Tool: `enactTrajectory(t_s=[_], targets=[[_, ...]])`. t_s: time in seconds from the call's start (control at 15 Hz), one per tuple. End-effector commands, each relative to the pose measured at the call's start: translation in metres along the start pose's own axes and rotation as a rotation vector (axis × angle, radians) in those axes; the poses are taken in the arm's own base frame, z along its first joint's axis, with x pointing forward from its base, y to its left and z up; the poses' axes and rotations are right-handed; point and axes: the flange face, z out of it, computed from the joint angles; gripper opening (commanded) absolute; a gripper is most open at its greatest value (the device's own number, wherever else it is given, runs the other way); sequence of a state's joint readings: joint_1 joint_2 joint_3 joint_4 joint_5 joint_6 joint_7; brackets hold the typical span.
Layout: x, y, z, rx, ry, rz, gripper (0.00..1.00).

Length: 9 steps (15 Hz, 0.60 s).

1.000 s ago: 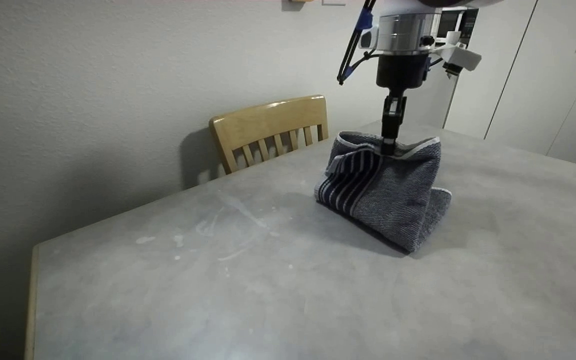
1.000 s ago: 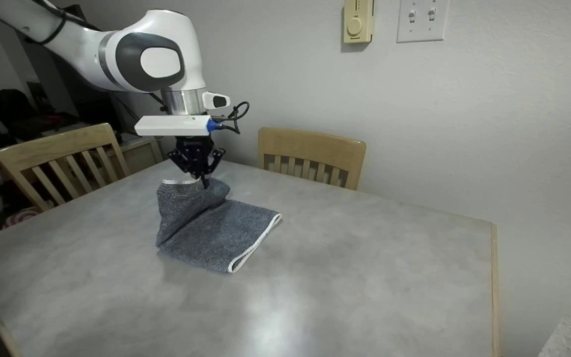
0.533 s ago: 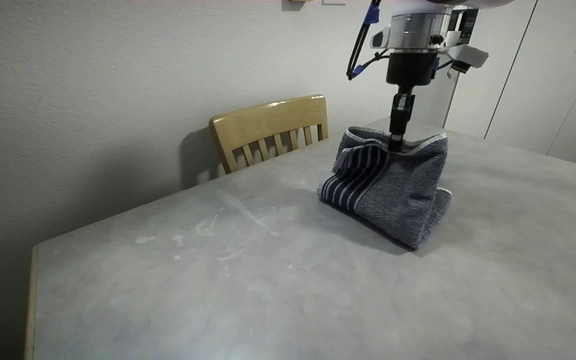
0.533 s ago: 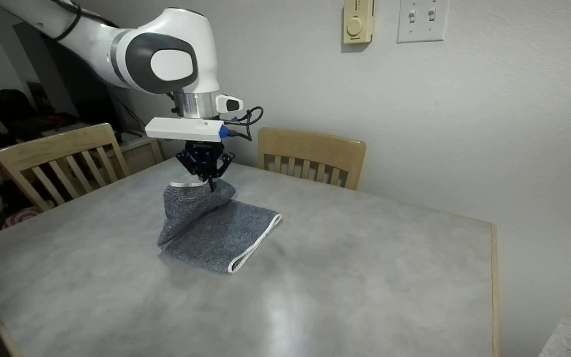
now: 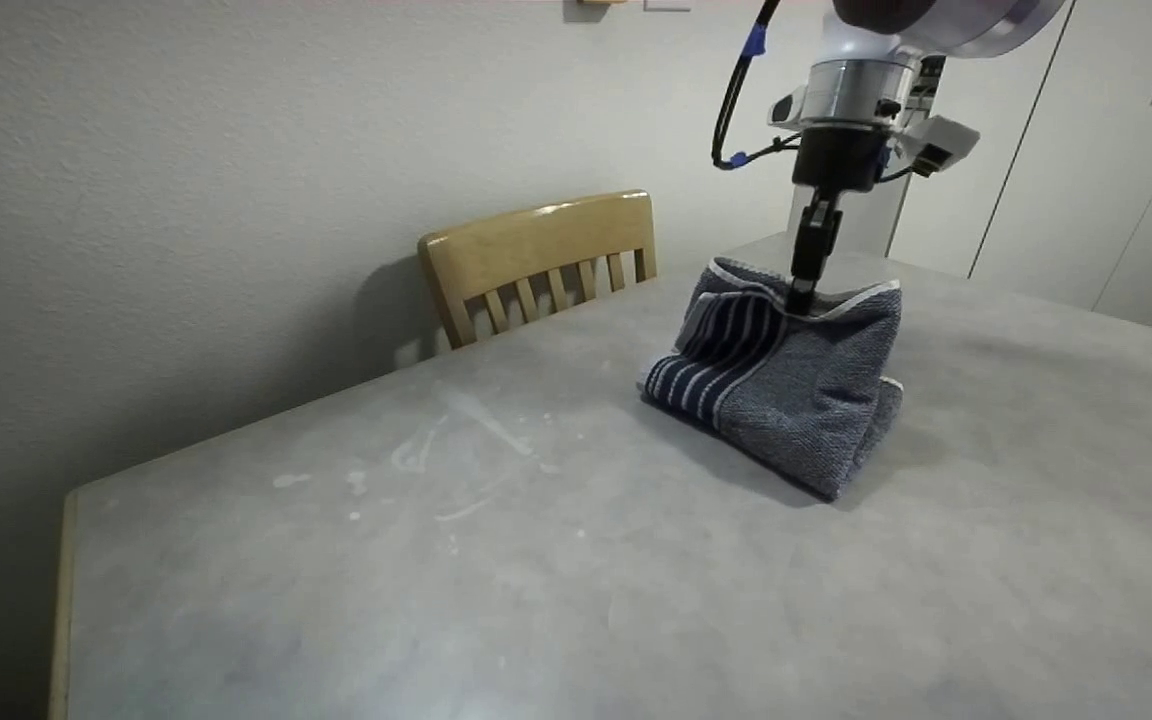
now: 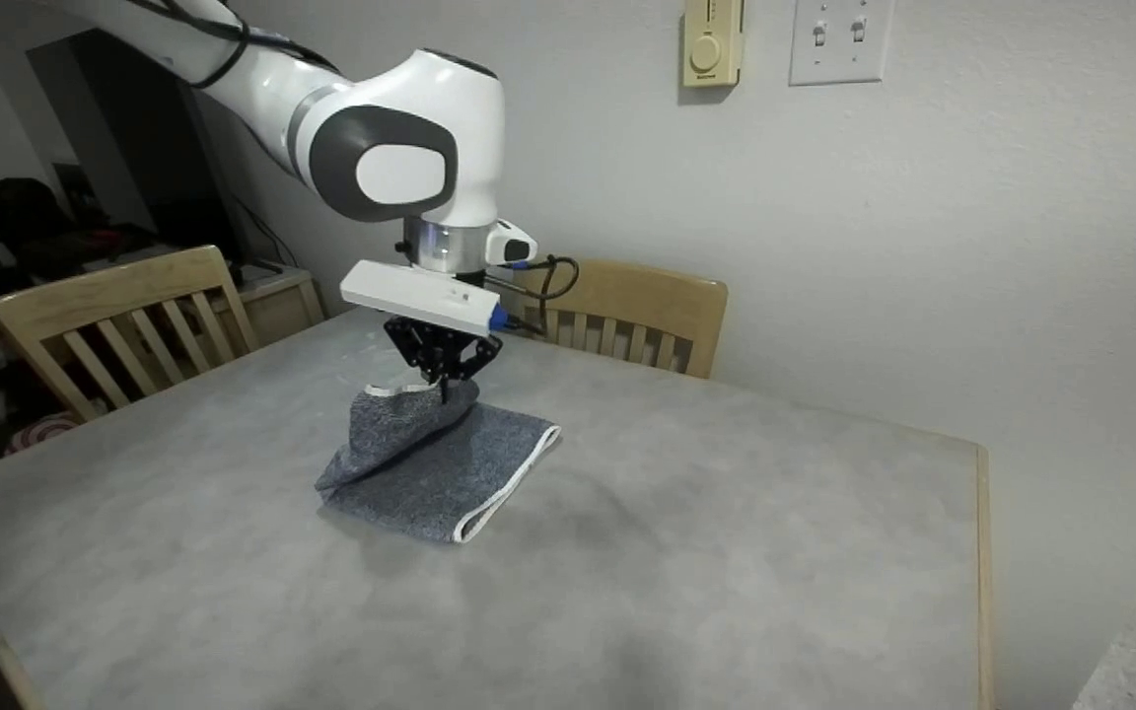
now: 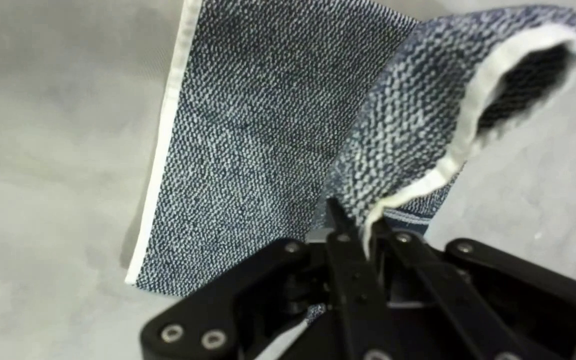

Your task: Fold the towel

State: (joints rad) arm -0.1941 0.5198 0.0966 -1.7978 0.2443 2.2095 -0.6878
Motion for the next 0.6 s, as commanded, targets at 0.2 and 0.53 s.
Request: enactTrajectory(t_s=[0.2, 0.53], targets=[[0.003, 0.04, 0.014, 0.176, 0.001, 0.014, 0.02], [0.005, 0.068, 0.027, 0.23, 0.0, 0.068, 0.02]])
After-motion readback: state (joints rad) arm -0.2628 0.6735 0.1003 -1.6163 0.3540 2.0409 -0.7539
